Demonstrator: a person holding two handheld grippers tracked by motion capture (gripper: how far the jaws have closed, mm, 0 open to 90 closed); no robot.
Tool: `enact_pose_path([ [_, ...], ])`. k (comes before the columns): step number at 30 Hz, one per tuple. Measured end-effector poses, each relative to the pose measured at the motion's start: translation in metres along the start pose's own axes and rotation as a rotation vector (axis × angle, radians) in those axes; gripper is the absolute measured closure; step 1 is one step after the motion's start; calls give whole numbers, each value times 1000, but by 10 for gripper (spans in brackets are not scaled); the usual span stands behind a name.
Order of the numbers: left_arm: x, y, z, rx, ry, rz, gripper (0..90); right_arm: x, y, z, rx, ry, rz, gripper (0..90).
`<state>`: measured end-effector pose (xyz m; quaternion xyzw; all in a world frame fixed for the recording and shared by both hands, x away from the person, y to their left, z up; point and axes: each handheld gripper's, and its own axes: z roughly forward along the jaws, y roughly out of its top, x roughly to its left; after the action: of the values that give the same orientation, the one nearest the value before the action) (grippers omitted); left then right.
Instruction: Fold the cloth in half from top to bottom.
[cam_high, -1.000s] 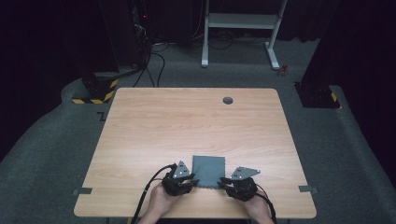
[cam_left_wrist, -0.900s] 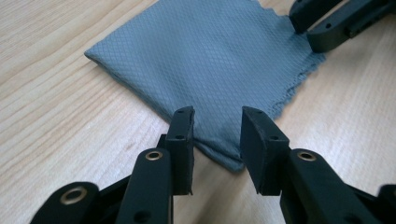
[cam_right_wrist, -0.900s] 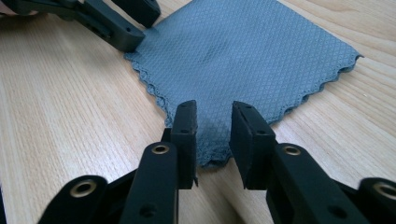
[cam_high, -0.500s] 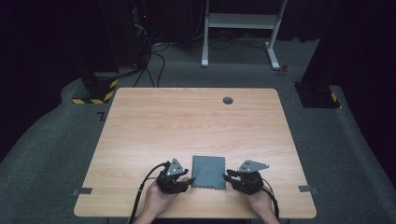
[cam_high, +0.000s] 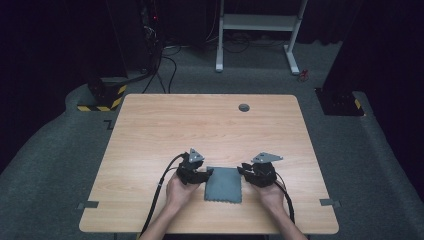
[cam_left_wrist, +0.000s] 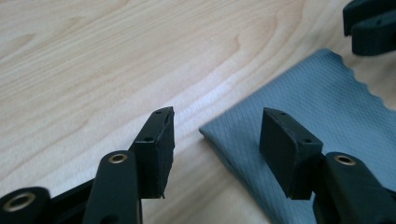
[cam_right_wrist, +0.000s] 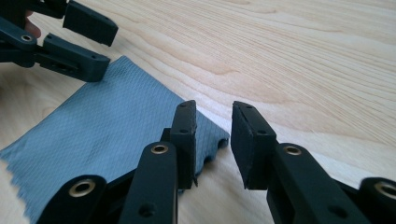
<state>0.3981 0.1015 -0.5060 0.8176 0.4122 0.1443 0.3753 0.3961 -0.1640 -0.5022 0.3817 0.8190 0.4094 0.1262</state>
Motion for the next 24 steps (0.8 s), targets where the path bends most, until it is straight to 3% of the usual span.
enact_pose_path([
  [6, 1, 6, 15, 44, 40, 8, 452, 2, 3, 17, 27, -16, 4, 697],
  [9, 0, 5, 18, 58, 79, 49, 449, -1, 0, 25, 61, -38, 3, 691],
  [13, -1, 5, 16, 65, 79, 74, 459, -2, -2, 25, 74, -52, -22, 687],
  [18, 0, 5, 16, 65, 15, 69, 607, -1, -1, 25, 84, -29, -38, 783],
  [21, -4, 7, 15, 77, 5, 110, 714, 0, 2, 26, 94, -26, -69, 864],
  [24, -6, 7, 16, 82, 9, 144, 847, -1, 3, 25, 96, -22, -73, 886],
])
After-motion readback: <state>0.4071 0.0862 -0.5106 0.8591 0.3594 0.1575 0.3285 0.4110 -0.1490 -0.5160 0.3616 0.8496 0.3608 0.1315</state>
